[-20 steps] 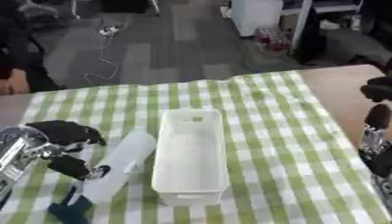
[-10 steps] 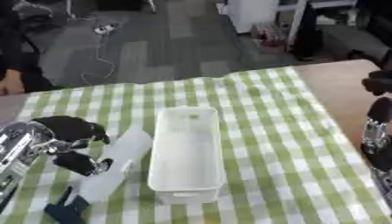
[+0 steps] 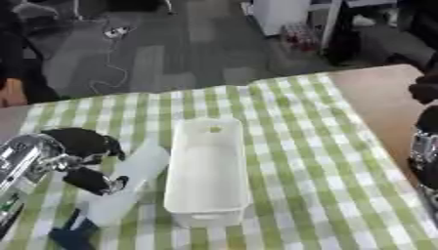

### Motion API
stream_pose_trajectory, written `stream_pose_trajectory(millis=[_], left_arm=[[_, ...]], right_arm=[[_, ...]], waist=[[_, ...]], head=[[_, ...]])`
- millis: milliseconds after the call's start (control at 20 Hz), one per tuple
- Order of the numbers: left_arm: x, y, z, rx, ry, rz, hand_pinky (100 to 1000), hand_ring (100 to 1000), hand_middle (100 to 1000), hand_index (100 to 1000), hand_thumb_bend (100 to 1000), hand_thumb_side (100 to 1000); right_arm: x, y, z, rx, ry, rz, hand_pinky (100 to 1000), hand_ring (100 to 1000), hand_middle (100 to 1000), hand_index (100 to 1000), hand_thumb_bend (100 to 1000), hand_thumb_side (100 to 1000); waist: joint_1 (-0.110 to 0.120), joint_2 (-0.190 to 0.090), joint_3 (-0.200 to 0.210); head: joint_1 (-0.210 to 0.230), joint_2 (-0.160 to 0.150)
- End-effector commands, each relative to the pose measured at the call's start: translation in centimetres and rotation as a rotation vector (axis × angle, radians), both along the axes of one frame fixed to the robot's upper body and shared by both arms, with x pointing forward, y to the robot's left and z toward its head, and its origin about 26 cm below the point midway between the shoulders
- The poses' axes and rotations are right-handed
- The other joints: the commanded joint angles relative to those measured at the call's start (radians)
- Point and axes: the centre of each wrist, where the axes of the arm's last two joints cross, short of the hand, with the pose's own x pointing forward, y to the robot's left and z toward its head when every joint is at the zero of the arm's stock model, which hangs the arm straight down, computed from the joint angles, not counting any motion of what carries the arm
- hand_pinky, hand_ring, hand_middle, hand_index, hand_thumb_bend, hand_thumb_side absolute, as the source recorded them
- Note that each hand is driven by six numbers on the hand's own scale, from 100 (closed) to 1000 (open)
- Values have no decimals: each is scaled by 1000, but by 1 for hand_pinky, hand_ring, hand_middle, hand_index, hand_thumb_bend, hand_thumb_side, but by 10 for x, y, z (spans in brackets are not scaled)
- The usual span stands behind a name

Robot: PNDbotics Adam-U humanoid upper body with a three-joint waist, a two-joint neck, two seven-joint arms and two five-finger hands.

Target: Pick up objects on the table and place them in the box.

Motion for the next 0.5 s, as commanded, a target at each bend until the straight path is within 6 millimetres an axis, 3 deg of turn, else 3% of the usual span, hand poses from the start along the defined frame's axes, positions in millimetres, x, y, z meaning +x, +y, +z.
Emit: stream_pose_trajectory(millis=[50, 500], left_arm=[[0, 0, 13, 12, -30, -16, 654, 838, 862, 912, 100, 1000], [0, 0, 11, 18, -16, -23, 651, 836, 859, 906, 100, 1000]], right_arm=[[0, -4, 10, -17, -64, 40, 322, 419, 555, 616, 100, 925], [0, -3, 10, -19, -56, 36, 322, 418, 557, 617, 100, 926]], waist=[[-1, -6, -1], [-2, -6, 0]], head=[[14, -4], [15, -3]])
